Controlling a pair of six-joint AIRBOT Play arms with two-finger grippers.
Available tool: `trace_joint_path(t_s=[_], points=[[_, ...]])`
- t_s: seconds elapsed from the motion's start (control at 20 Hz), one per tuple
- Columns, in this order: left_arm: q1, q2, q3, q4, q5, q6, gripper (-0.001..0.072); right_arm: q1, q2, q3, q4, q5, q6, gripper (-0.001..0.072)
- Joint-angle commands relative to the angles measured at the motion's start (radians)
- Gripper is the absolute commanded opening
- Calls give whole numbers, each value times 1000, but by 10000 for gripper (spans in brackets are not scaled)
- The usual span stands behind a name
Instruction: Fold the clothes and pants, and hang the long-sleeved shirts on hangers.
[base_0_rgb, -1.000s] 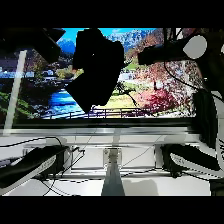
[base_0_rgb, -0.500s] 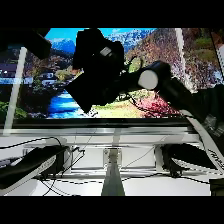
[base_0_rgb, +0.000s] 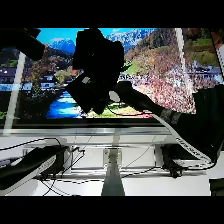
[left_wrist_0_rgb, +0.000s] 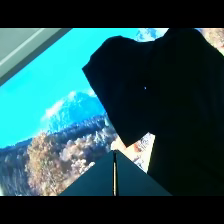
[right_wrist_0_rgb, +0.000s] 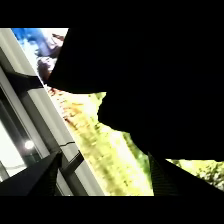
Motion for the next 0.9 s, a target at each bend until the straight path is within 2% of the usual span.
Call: trace_joint_path(t_s=[0.0, 0.25, 0.45, 0.55, 0.65, 0.75, 0.85], points=[[0, 1, -1, 5, -3, -1, 8, 9, -35, 0, 5, -61, 20, 630], [0, 1, -1, 5, -3, -1, 8, 9, -44, 0, 5, -177, 29, 630], [0, 1, -1, 5, -3, -1, 8, 7, -91, 0, -3, -171, 29, 623], [0, 0, -1, 5, -3, -1, 8, 7, -95, 0, -8, -186, 31, 547], [0, 0, -1, 5, -3, -1, 8, 6, -102, 0, -51, -187, 77, 547], [0, 0, -1, 5, -3, -2, 8, 6, -109, 0, -108, -180, 108, 413], [0, 0, -1, 5, -2, -1, 8, 6, -109, 3, -118, -189, 108, 199]])
